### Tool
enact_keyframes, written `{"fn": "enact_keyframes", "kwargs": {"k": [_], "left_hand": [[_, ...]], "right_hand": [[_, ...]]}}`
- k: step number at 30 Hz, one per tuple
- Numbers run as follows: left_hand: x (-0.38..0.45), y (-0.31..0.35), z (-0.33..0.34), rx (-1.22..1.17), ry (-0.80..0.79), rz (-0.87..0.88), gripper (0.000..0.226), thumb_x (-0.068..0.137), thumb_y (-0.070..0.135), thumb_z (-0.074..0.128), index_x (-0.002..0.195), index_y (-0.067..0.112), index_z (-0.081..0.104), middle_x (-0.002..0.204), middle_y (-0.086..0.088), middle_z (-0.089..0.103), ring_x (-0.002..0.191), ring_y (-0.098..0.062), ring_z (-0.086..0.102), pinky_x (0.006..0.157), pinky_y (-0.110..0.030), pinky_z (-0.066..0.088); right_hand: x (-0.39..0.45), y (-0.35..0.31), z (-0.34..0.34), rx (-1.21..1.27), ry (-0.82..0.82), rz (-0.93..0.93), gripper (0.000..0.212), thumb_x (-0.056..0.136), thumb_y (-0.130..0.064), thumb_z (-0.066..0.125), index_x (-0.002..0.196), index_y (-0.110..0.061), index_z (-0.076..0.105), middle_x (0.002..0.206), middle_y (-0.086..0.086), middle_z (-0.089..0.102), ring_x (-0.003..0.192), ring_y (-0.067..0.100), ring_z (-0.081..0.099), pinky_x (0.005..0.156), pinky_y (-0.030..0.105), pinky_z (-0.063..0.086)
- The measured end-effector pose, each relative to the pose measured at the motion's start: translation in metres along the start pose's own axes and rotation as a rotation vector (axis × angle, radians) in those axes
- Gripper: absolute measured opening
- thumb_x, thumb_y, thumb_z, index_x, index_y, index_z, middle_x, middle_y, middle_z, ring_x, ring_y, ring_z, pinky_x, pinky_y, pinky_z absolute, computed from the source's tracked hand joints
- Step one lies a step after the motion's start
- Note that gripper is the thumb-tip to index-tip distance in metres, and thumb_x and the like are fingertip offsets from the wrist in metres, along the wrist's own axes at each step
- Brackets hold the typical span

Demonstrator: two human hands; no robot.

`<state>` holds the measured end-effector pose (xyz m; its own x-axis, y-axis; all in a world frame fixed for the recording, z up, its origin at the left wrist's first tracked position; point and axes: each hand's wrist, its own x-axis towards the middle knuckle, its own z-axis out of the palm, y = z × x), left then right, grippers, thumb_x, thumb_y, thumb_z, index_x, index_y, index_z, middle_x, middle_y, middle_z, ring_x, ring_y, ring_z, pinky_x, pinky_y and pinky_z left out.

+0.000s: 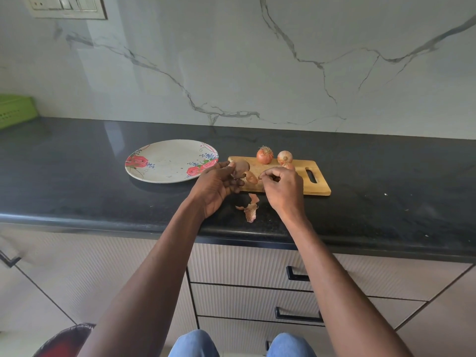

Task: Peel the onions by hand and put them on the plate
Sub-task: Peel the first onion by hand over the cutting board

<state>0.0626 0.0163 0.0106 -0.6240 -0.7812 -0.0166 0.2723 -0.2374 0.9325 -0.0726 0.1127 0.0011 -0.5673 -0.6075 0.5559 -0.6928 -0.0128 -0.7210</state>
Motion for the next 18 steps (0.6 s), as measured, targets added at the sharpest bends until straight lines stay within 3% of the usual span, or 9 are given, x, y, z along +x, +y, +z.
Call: {"fn": "enact_keyframes", "kwargs": {"k": [2,3,5,6,9,13,16,18], "left_hand": [[0.0003,0.0003,-0.0013,-0.021,-0.009,0.001,0.011,0.106,0.010,0.046,0.107,0.006,0.056,0.081,-0.009,0.068,0.067,-0.019,0.065,0.056,-0.025,0.052],[0.0007,0.0004,-0.0022,-0.030,-0.016,0.003,0.011,0.106,0.011,0.046,0.108,0.005,0.055,0.080,-0.008,0.068,0.068,-0.020,0.066,0.057,-0.025,0.053],[0.0004,0.0010,-0.0023,-0.035,-0.033,-0.001,0.012,0.106,0.011,0.046,0.111,0.004,0.055,0.079,-0.007,0.070,0.070,-0.019,0.066,0.060,-0.026,0.054],[0.0003,0.0010,-0.0022,-0.028,-0.045,-0.002,0.013,0.106,0.011,0.045,0.110,0.004,0.055,0.078,-0.006,0.070,0.070,-0.019,0.067,0.062,-0.026,0.055],[-0.0015,0.0019,0.0006,-0.042,-0.070,-0.023,0.017,0.106,0.009,0.044,0.115,0.001,0.056,0.091,-0.011,0.072,0.079,-0.020,0.071,0.070,-0.030,0.060],[-0.0041,0.0023,0.0028,-0.023,-0.077,-0.032,0.032,0.095,0.013,0.062,0.123,-0.001,0.054,0.104,-0.019,0.070,0.091,-0.029,0.070,0.088,-0.041,0.058],[-0.0051,0.0017,0.0043,0.024,-0.033,-0.020,0.023,0.096,0.013,0.062,0.116,0.003,0.057,0.091,-0.012,0.070,0.078,-0.023,0.068,0.067,-0.031,0.056],[-0.0038,0.0010,0.0038,0.024,-0.010,-0.016,0.027,0.099,0.014,0.060,0.121,0.001,0.055,0.092,-0.012,0.069,0.075,-0.021,0.067,0.063,-0.030,0.054]], "right_hand": [[0.0017,-0.0021,-0.0017,0.057,-0.046,0.020,0.006,0.087,-0.018,0.071,0.089,-0.015,0.077,0.098,-0.008,0.068,0.104,0.014,0.060,0.090,0.025,0.048],[0.0021,-0.0041,-0.0037,0.097,-0.089,0.050,0.013,0.086,-0.024,0.073,0.098,-0.018,0.076,0.106,-0.011,0.062,0.111,0.013,0.055,0.087,0.016,0.045],[0.0023,-0.0058,-0.0056,0.166,-0.182,0.101,0.034,0.086,-0.034,0.075,0.117,-0.021,0.069,0.113,-0.015,0.052,0.102,0.002,0.054,0.072,0.000,0.039],[0.0026,-0.0052,-0.0048,0.170,-0.213,0.099,0.040,0.084,-0.035,0.076,0.121,-0.021,0.067,0.112,-0.015,0.053,0.094,-0.005,0.055,0.068,-0.002,0.039],[0.0004,-0.0049,-0.0011,0.109,-0.196,0.013,0.028,0.083,-0.023,0.079,0.109,-0.014,0.073,0.101,-0.011,0.066,0.084,-0.014,0.054,0.070,-0.004,0.040],[-0.0013,-0.0045,-0.0019,0.117,-0.113,-0.037,0.014,0.083,-0.013,0.079,0.095,-0.007,0.076,0.091,-0.006,0.070,0.081,-0.002,0.059,0.073,-0.004,0.036],[-0.0007,-0.0034,-0.0024,0.131,-0.116,-0.044,0.010,0.085,-0.013,0.077,0.094,-0.009,0.076,0.092,-0.003,0.072,0.083,-0.005,0.060,0.077,0.001,0.041],[0.0010,-0.0009,-0.0013,0.158,-0.115,-0.033,0.004,0.086,-0.014,0.076,0.088,-0.016,0.074,0.088,-0.004,0.072,0.086,-0.001,0.063,0.085,0.020,0.052]]}}
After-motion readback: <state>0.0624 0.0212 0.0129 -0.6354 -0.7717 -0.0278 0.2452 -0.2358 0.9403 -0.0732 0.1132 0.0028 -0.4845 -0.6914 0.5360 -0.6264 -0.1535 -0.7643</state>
